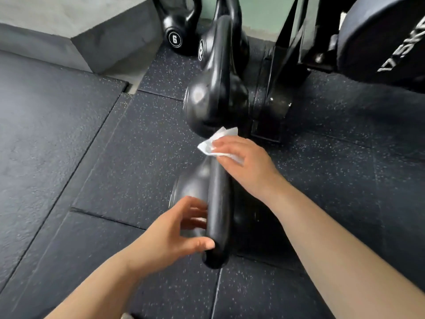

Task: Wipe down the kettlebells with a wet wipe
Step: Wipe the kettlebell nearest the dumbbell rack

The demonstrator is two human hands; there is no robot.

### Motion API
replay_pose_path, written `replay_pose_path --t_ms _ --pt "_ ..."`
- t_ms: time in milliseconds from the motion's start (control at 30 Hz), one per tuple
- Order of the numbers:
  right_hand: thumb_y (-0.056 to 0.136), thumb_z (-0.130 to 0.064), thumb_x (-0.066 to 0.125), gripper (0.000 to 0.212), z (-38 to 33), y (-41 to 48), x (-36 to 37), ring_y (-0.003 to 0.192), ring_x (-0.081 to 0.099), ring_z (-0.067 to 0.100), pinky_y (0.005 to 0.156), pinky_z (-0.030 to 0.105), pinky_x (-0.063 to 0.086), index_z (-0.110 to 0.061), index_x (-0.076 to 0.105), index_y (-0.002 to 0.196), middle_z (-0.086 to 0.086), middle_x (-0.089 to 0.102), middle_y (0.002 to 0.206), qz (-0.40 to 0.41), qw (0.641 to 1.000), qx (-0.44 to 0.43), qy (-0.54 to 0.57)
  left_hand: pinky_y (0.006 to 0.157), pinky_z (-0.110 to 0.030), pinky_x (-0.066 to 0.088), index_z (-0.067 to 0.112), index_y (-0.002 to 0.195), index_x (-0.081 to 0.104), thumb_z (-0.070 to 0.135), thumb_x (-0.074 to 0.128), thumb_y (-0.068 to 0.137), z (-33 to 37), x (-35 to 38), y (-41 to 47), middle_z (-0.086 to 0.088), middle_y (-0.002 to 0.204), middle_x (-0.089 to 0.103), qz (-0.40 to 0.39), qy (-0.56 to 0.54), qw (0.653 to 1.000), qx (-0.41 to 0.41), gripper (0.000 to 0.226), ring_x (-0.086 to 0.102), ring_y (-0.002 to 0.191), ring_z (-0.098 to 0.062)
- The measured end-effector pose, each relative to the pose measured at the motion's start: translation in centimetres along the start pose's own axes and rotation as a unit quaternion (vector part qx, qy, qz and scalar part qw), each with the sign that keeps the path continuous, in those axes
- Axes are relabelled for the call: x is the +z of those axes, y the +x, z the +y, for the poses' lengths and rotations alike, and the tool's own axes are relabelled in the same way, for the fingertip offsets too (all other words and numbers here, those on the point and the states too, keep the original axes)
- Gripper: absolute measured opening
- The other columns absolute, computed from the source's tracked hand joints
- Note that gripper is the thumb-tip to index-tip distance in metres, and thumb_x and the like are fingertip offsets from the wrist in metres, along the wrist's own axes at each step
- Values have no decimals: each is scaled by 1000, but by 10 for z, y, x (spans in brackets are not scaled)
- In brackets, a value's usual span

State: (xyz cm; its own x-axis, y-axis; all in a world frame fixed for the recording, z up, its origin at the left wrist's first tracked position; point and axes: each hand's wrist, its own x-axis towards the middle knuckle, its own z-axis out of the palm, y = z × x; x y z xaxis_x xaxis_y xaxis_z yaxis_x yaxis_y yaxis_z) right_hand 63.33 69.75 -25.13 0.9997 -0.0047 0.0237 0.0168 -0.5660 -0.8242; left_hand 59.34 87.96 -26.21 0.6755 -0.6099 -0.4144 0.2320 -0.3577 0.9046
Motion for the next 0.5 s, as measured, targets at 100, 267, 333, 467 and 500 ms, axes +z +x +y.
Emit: replay_pose_path --t_ms 100,267,333,467,500 --pt "76 -11 57 15 4 -13 -1 96 52 -10 86 2 35 -13 70 84 -23 56 92 -4 998 -59 23 71 -17 50 33 88 48 33 79 51 -7 -8 10 -2 93 69 -35 34 999 15 49 67 85 -8" --pt "72 -22 57 13 -8 -78 11 95 52 -14 84 2 35 -26 66 81 -29 59 93 -45 997 -46 33 73 -24 53 29 87 46 12 74 69 2 -2 3 6 92 69 2 54 999 0 38 67 80 -6" --pt "72 -24 54 15 -12 -96 16 96 53 -13 84 2 36 -28 64 83 -34 54 100 -61 996 -56 18 76 -25 53 30 88 47 12 72 71 1 2 -1 9 92 70 12 62 998 11 35 67 81 -5" --pt "73 -16 60 16 -15 -63 13 90 49 -21 81 -3 33 -22 70 84 -18 56 83 2 999 -39 20 77 -34 56 27 90 49 6 72 68 -4 0 3 6 94 69 3 8 1000 -5 38 68 81 -14" --pt "75 -12 63 15 -17 -46 11 88 48 -23 79 -5 31 -22 68 86 -18 54 85 31 999 -16 38 74 -34 56 27 89 50 7 73 66 -3 -1 4 4 93 68 -4 -4 1000 -6 39 68 80 -16"
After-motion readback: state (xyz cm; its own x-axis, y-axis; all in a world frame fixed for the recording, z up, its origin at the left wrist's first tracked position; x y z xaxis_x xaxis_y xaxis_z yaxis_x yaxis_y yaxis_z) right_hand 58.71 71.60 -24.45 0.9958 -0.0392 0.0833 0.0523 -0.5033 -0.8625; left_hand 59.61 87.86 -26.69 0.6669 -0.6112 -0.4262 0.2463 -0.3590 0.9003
